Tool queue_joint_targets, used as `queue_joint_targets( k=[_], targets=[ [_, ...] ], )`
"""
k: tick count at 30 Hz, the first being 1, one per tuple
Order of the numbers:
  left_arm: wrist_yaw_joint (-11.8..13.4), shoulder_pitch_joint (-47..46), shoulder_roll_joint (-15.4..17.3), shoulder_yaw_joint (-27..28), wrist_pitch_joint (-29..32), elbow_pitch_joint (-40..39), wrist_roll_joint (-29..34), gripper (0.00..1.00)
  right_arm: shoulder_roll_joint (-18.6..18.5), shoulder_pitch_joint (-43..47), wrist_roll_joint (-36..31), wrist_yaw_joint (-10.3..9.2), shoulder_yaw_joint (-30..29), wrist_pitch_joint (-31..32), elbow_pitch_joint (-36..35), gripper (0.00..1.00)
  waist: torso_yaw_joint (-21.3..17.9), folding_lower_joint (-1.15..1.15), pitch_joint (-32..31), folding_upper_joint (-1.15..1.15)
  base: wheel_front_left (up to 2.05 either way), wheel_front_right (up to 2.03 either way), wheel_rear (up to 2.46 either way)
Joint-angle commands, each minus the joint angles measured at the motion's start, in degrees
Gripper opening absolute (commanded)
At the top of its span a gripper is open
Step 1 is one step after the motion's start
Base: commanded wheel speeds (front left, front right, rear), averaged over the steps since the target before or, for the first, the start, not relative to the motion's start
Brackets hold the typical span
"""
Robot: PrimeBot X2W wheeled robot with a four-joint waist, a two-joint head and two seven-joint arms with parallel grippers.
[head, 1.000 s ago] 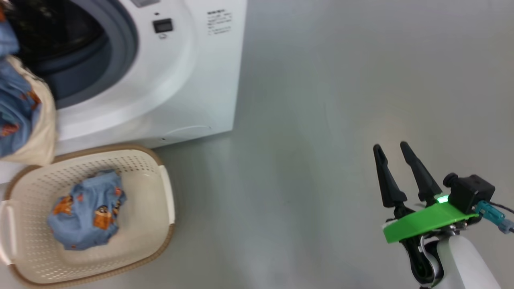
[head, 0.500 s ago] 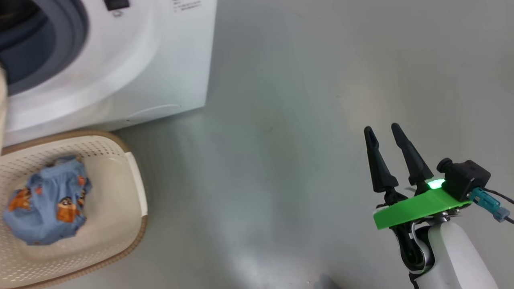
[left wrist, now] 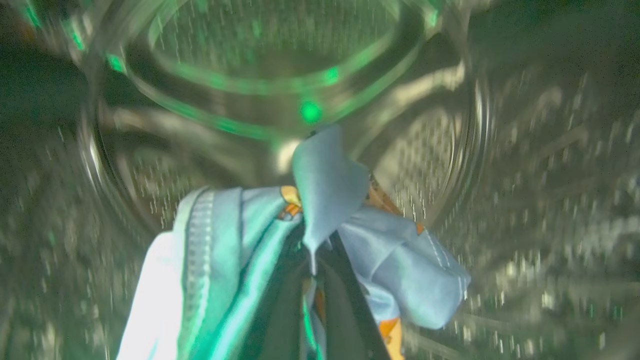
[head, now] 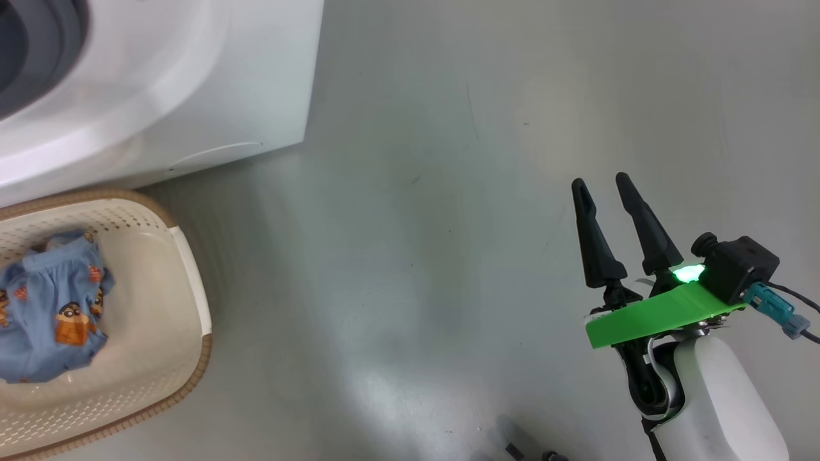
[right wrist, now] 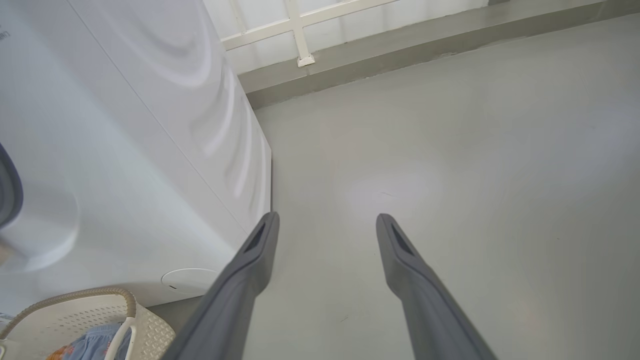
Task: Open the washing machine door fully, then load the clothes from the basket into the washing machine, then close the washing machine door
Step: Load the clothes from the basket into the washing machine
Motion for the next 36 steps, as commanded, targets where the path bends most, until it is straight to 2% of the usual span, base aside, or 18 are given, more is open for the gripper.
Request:
queue_joint_targets(
  k=[1,2,3,5,11,21,31,36],
  targets=[
    [-0.13,2.82,2.04,0.18,-0.28,1.62,0.26,0.07,0.07,0.71,-0.64,0.09,1.29,-0.44,-1.13,1.0,0.13,0.0,-0.32,0.0,0.0,0.0,0.0],
    [-0.13,3.16,2.11,-0.5,-0.28,2.76,0.66,0.28,0.11,0.77,-0.65,0.09,1.29,-0.44,-1.08,1.0,0.23,0.0,-0.42,0.0,0.0,0.0,0.0],
    [-0.13,3.33,2.01,-0.45,-0.28,4.11,0.58,0.4,0.14,0.81,-0.66,0.09,1.32,-0.44,-1.03,1.0,0.32,0.0,-0.5,0.0,0.0,0.0,0.0],
    [-0.13,3.39,1.67,-0.99,-0.28,6.51,0.19,1.0,0.18,0.83,-0.64,0.09,1.34,-0.44,-0.97,1.0,0.52,0.0,-0.6,0.0,0.0,0.0,0.0],
    [-0.13,3.01,1.27,-3.25,-0.28,10.54,-1.35,1.0,0.14,0.6,-0.67,0.09,1.34,-0.44,-0.94,1.0,1.1,0.0,-0.83,0.0,0.0,0.0,0.0],
    [-0.13,3.24,0.96,-3.61,-0.28,11.58,-2.89,1.0,-0.17,0.3,-0.83,0.09,1.6,-0.44,-0.85,1.0,1.54,0.0,-1.4,0.0,0.0,0.0,0.0],
    [-0.13,10.12,-1.03,-2.88,-0.28,7.8,-3.66,1.0,-1.14,0.5,-1.13,0.09,1.41,-0.44,-0.88,1.0,3.59,0.0,-3.25,0.0,0.0,0.0,0.0],
    [-0.13,15.24,-3.11,-1.8,-0.28,2.82,-5.74,1.0,-1.9,0.64,-1.17,0.09,1.02,-0.44,-0.81,1.0,5.37,0.0,-4.28,0.0,0.0,0.0,0.0]
  ],
)
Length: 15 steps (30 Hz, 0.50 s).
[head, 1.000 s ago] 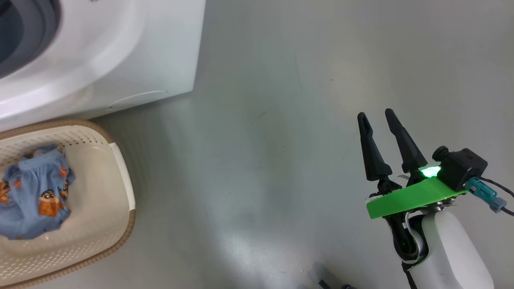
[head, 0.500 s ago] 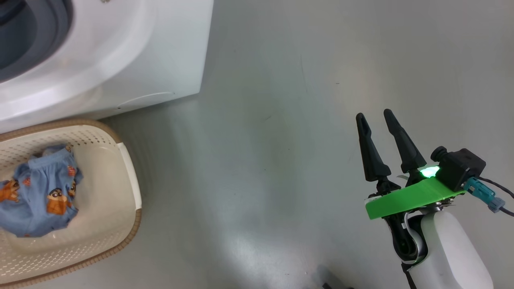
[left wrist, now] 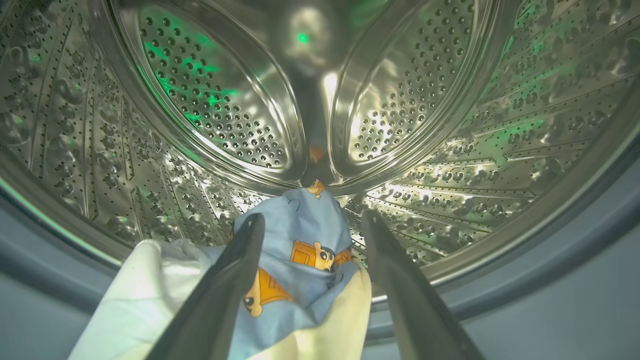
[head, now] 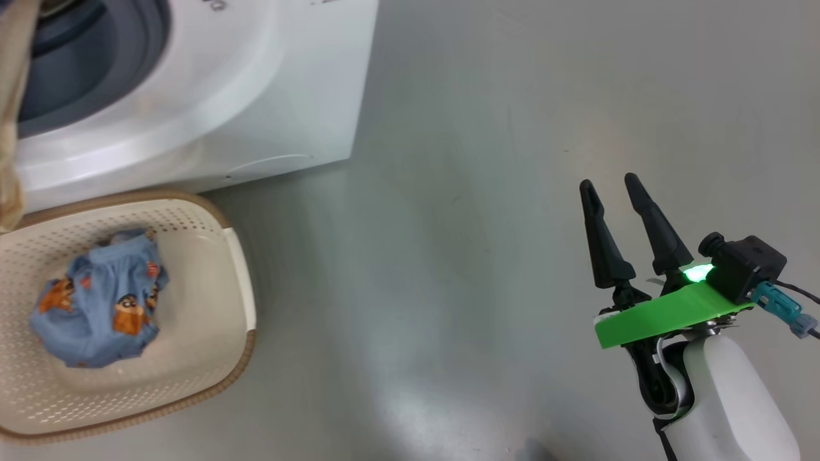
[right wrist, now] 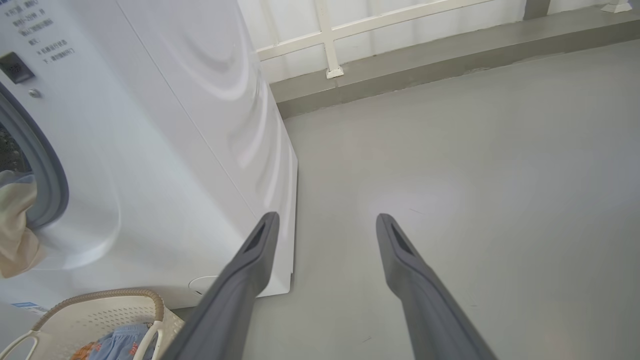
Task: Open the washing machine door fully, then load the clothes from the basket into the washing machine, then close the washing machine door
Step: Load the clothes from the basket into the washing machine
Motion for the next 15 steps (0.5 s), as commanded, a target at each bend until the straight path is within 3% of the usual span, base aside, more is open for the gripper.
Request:
queue_joint_targets(
  k=[1,15],
  targets=[
    [-0.09,1.9,2.38,1.52,-0.29,-2.13,-0.48,1.0,-0.45,0.68,-0.65,0.09,0.79,-0.43,-1.1,1.0,1.12,0.0,-0.78,0.0,0.0,0.0,0.0],
    [-0.09,19.19,-1.89,3.26,-0.29,-10.47,0.37,1.0,-2.96,2.47,-0.56,0.09,0.02,-0.43,-0.52,1.0,6.04,0.0,-4.66,0.0,0.0,0.0,0.0]
  ],
)
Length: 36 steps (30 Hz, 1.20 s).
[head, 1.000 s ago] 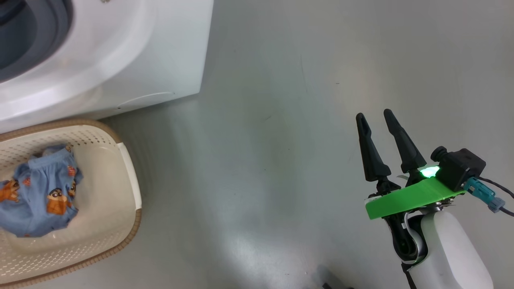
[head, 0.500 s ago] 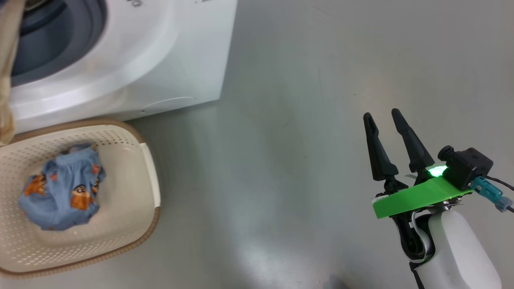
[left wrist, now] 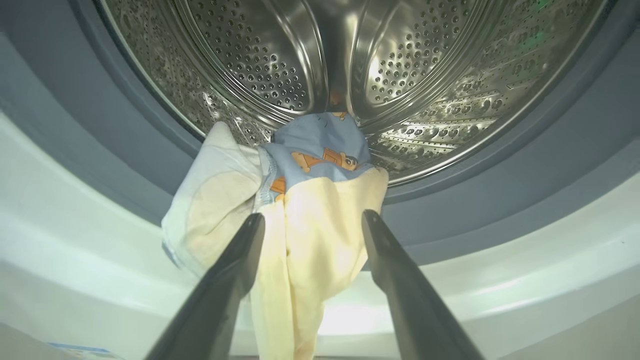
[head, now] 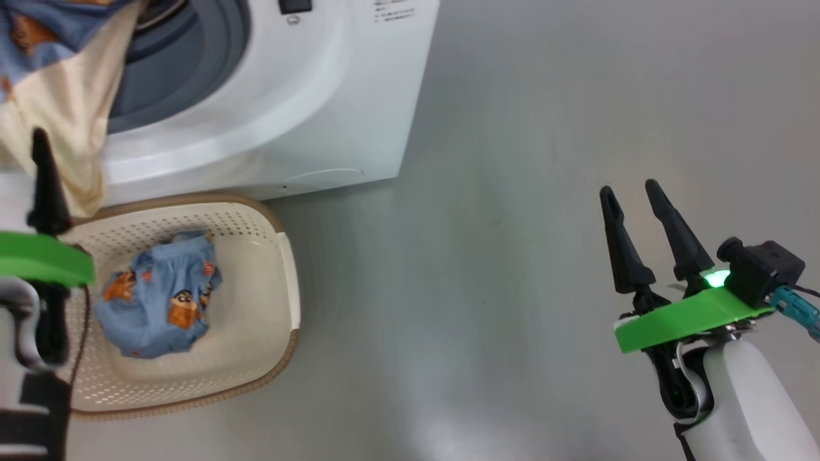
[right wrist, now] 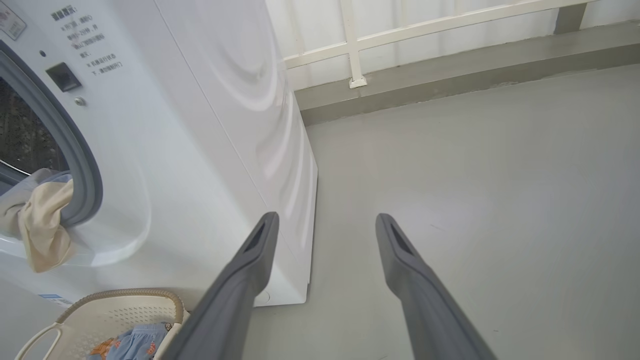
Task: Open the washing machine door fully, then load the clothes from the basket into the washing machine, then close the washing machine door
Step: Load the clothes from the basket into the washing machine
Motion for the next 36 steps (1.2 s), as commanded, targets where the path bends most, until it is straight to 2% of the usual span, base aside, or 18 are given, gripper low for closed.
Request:
queue_joint_targets(
  k=[1,9,23,29,36],
  targets=[
    [-0.09,2.82,1.65,2.36,-0.3,-2.61,0.54,1.0,-0.8,2.24,-0.51,0.09,0.63,-0.43,-1.04,1.0,1.48,0.0,-1.32,0.0,0.0,0.0,0.0],
    [-0.09,10.42,-0.66,5.52,-0.3,-6.38,2.15,1.0,-1.88,3.35,-0.42,0.09,0.48,-0.43,-0.78,1.0,2.88,0.0,-3.07,0.0,0.0,0.0,0.0],
    [-0.09,29.17,-5.65,12.89,-0.3,-20.19,3.85,1.0,-3.25,4.78,0.23,0.09,0.63,-0.43,-0.63,1.0,3.84,0.0,-5.54,0.0,0.0,0.0,0.0],
    [-0.09,32.12,-7.33,14.47,-0.3,-23.12,4.25,1.0,-3.36,4.71,0.23,0.09,0.36,-0.43,-0.89,1.0,3.8,0.0,-5.2,0.0,0.0,0.0,0.0],
    [-0.09,31.87,-7.62,14.75,-0.3,-23.42,3.44,1.0,-3.12,4.51,0.14,0.09,0.25,-0.43,-1.04,1.0,3.6,0.0,-4.47,0.0,0.0,0.0,0.0]
  ],
)
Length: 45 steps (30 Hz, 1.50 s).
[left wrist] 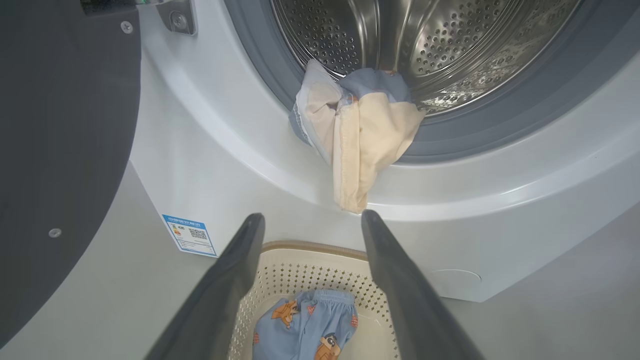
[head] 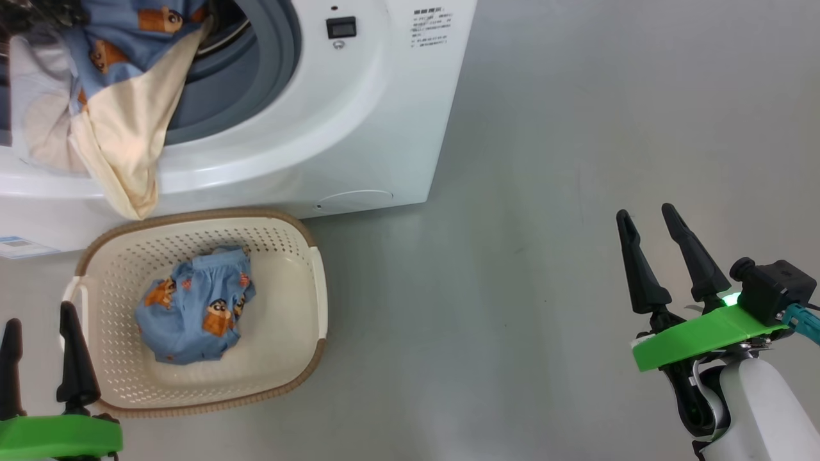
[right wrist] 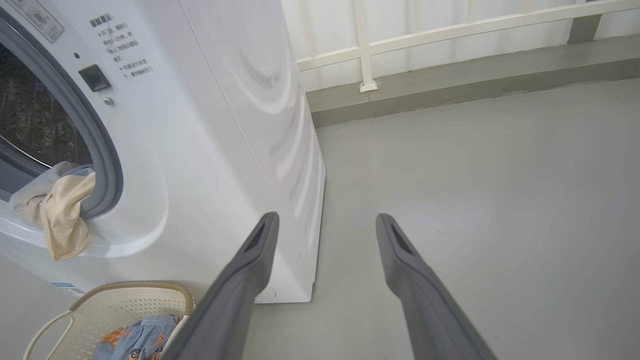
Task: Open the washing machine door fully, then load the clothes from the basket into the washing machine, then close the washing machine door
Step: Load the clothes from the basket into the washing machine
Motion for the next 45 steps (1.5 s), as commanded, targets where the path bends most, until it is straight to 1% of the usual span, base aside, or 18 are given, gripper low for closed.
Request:
queue_joint_targets(
  k=[1,8,13,15,22,28,33,41,45],
  targets=[
    [-0.09,-0.3,1.37,2.12,-0.32,-1.28,-0.55,1.0,-0.1,1.11,-0.18,0.09,0.78,-0.44,-1.6,1.0,-0.09,0.0,0.42,0.0,0.0,0.0,0.0],
    [-0.09,-3.58,2.45,0.03,-0.32,0.61,-1.95,1.0,0.57,0.44,-0.43,0.09,0.66,-0.44,-2.01,1.0,-0.12,0.0,2.22,0.0,0.0,0.0,0.0],
    [-0.09,-7.42,4.97,-2.62,-0.32,4.21,-2.75,1.0,1.2,-0.42,-0.6,0.09,1.08,-0.44,-2.14,1.0,-0.55,0.0,3.93,0.0,0.0,0.0,0.0],
    [-0.09,-8.4,5.37,-3.0,-0.32,4.98,-2.98,1.0,1.35,-0.59,-0.64,0.09,1.17,-0.44,-2.13,1.0,-0.65,0.0,4.28,0.0,0.0,0.0,0.0],
    [-0.09,-15.92,8.18,-5.53,-0.32,12.13,-5.03,1.0,2.36,-2.06,-0.73,0.09,1.98,-0.44,-2.1,1.0,-1.83,0.0,6.89,0.0,0.0,0.0,0.0],
    [-0.09,-22.76,10.27,-8.25,-0.32,19.6,-5.55,1.0,3.0,-3.03,-0.83,0.09,2.56,-0.44,-2.15,1.0,-3.12,0.0,8.63,0.0,0.0,0.0,0.0],
    [-0.09,-27.9,11.89,-9.45,-0.32,25.26,-5.96,1.0,3.65,-3.61,-0.88,0.09,2.9,-0.44,-2.26,1.0,-4.4,0.0,9.81,0.0,0.0,0.0,0.0],
    [-0.09,-33.24,14.09,-12.63,-0.32,29.42,-7.92,1.0,4.3,-3.63,-0.91,0.09,2.48,-0.44,-2.48,1.0,-5.57,0.0,10.99,0.0,0.0,0.0,0.0],
    [-0.09,-35.19,14.91,-13.18,-0.32,30.64,-8.17,1.0,4.51,-3.72,-0.96,0.09,2.39,-0.44,-2.6,1.0,-5.75,0.0,11.37,0.0,0.0,0.0,0.0]
  ],
)
